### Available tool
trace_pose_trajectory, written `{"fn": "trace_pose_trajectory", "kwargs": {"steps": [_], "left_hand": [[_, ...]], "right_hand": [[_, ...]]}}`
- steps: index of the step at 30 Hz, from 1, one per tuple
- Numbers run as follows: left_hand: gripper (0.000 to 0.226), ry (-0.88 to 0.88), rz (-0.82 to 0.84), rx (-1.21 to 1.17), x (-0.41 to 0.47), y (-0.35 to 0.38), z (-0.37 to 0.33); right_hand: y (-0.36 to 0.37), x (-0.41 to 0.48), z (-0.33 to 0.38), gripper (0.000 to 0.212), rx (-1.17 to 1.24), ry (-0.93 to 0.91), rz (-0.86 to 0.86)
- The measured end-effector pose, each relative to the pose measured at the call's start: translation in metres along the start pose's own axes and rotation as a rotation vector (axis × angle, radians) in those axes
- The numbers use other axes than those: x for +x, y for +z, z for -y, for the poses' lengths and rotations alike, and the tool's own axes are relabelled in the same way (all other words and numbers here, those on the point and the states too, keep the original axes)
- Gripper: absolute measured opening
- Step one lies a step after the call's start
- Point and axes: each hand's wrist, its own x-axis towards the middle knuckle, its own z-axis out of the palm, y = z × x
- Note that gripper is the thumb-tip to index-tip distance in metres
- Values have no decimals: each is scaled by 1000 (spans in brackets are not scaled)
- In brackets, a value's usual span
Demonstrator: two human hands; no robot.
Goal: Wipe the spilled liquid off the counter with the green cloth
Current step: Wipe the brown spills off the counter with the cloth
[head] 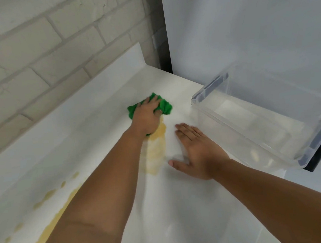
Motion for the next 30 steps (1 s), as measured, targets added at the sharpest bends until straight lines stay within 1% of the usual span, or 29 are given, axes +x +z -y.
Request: {"fn": "trace_pose_trajectory", "kwargs": {"steps": [3,5,8,11,14,16,17,20,22,25,27,29,30], "left_hand": [[48,93,39,-48,-35,1,5],[47,74,19,-46,-61,-3,19],[48,-50,-88,-34,-99,-13,50],[48,-274,-194,5,-112,-29,79],[48,-478,-207,64,-98,-36,84],[48,-523,-200,95,-86,-32,70],[48,-503,-191,104,-83,-28,61],[51,-323,-178,96,-92,-9,33],[51,-242,-150,66,-108,1,20],[50,-173,-137,20,-148,11,7],[50,-132,-111,32,-178,12,9],[55,-144,-104,49,-205,9,24],[57,-178,-133,50,-216,5,32]], "right_hand": [[1,-1,1,100,9,18,-9],[0,-2,1,97,4,11,-9],[-1,-2,0,101,-11,15,34],[-2,-2,0,106,-30,10,74],[-4,-2,1,105,-44,5,90],[-5,0,1,107,-40,7,92],[-5,0,1,108,-33,7,93],[-6,-1,2,114,-14,2,79],[-5,-3,1,115,3,-4,60],[-6,-10,1,112,16,-9,58],[-5,-14,1,109,7,-25,59],[-4,-18,1,109,3,-46,68],[-5,-22,0,109,1,-60,76]]}}
